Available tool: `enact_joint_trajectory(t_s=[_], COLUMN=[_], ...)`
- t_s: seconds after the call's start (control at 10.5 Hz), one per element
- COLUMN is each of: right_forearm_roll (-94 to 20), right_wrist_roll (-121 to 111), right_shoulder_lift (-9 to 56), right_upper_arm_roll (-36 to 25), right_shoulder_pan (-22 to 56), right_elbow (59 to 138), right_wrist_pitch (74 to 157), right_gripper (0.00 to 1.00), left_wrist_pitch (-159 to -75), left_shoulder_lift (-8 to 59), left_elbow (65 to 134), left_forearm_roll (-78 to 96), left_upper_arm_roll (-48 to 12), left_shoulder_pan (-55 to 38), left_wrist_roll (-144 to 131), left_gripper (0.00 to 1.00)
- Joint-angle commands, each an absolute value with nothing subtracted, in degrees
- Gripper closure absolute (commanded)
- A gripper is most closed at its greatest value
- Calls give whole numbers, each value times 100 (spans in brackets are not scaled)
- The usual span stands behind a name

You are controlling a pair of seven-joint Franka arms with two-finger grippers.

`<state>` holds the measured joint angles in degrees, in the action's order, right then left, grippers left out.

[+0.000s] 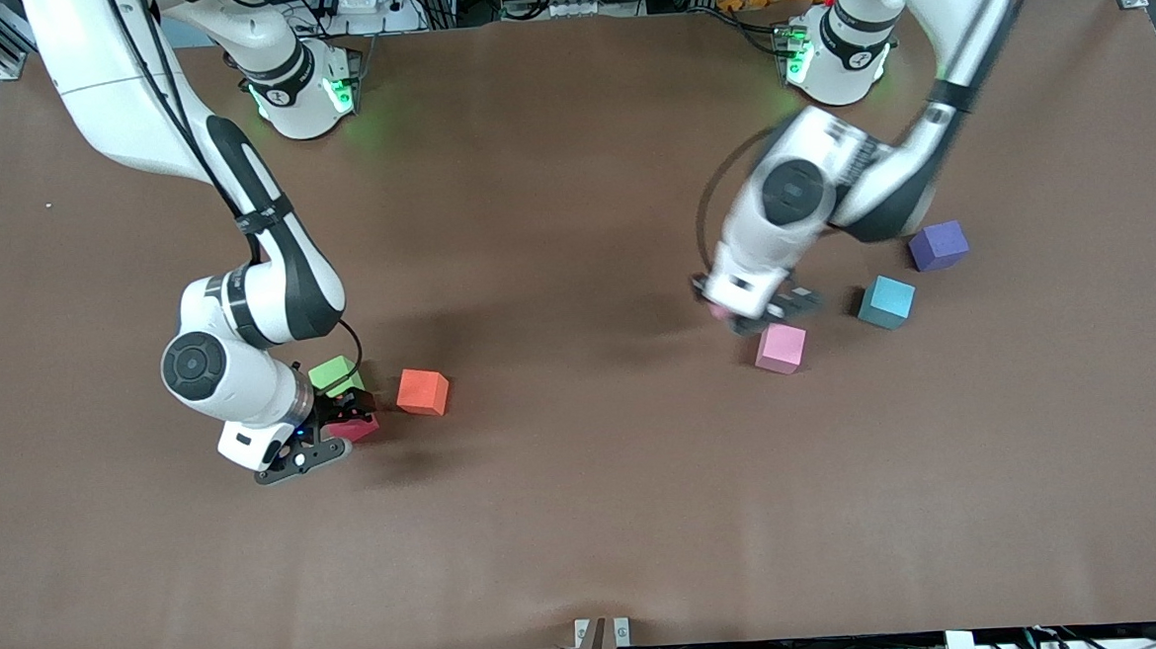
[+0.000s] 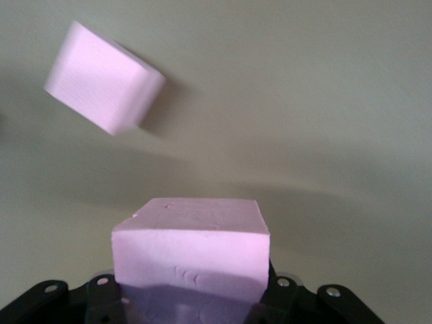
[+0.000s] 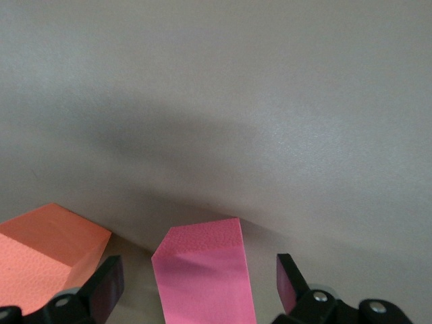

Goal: Arrange blocks into number 1
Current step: 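Carry the pink cube to mid-table with the left gripper and release it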

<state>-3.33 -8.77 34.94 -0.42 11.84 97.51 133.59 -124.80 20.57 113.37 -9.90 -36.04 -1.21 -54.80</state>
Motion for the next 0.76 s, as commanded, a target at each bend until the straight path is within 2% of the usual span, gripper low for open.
enact_joint_trajectory(t_s=[0.0, 0.38, 0.67], right_forearm_roll=[-246, -237, -176], right_wrist_roll=[-914, -914, -923], right_shoulder_lift=[3629, 3700, 3709], right_upper_arm_roll=[-62, -62, -62], right_shoulder_pan=[1222, 1222, 1222], right_elbow=[9729, 9738, 9843], right_wrist_pitch=[13465, 13509, 13544], right_gripper=[0, 0, 0], left_wrist_pitch=[-12454, -12901, -13287], left_shoulder_lift=[2118, 2610, 3004], left_elbow=[11365, 11329, 11233], left_forearm_roll=[-905, -1011, -1597], left_upper_arm_roll=[-3919, -3885, -3876], left_shoulder_pan=[-367, -1816, -2389], left_wrist_roll=[-5711, -6441, -6661], left_gripper=[100, 100, 100])
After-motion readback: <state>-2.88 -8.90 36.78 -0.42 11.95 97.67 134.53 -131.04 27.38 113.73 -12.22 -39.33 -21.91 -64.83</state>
